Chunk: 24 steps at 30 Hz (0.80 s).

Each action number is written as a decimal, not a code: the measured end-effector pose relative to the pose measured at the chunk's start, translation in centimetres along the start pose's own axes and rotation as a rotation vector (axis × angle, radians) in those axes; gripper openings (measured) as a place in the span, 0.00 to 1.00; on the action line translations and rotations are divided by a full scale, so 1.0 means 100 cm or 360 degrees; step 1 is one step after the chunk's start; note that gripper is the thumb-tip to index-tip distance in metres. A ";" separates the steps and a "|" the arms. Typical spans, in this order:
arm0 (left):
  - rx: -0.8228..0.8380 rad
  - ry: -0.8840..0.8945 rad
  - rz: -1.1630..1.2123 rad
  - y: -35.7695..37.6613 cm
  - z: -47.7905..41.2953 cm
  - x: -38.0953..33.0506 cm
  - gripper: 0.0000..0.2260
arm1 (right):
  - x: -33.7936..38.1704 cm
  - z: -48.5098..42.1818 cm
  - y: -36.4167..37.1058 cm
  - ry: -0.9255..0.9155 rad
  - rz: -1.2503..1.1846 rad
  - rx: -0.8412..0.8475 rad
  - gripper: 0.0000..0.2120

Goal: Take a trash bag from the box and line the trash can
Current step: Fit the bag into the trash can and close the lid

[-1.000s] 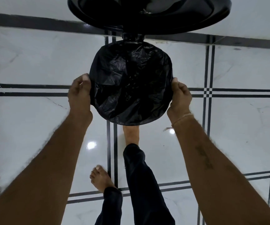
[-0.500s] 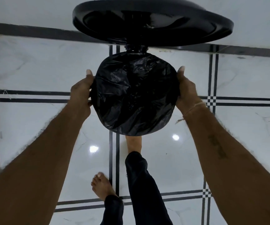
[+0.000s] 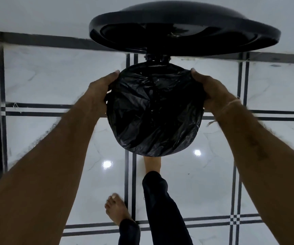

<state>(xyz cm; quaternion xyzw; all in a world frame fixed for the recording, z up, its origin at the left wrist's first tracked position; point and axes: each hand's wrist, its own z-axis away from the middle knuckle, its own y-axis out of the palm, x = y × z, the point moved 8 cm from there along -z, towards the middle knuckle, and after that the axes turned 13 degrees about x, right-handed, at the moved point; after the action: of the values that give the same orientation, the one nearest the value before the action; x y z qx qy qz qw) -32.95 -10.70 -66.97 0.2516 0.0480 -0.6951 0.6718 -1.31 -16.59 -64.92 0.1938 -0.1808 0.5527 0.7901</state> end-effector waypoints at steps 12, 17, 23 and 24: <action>0.0132 -0.0222 -0.0231 -0.012 -0.032 -0.004 0.24 | 0.006 -0.018 0.011 0.0210 0.0176 0.0086 0.14; 0.0107 -0.0202 -0.0235 -0.009 -0.042 0.002 0.16 | 0.003 -0.025 0.007 0.0213 0.0091 0.0059 0.13; -0.0210 0.0535 -0.0392 -0.009 -0.002 -0.010 0.16 | 0.024 0.005 -0.023 -0.0332 0.1228 -0.0730 0.08; -0.0199 0.0718 -0.0438 -0.007 0.008 -0.008 0.17 | 0.025 0.034 -0.018 -0.0631 0.1131 -0.0916 0.10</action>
<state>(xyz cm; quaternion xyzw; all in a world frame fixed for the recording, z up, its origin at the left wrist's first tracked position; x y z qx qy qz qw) -33.87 -10.20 -66.11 0.3492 0.2730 -0.7018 0.5577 0.99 -16.83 -60.96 -0.0046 -0.5277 0.6680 0.5247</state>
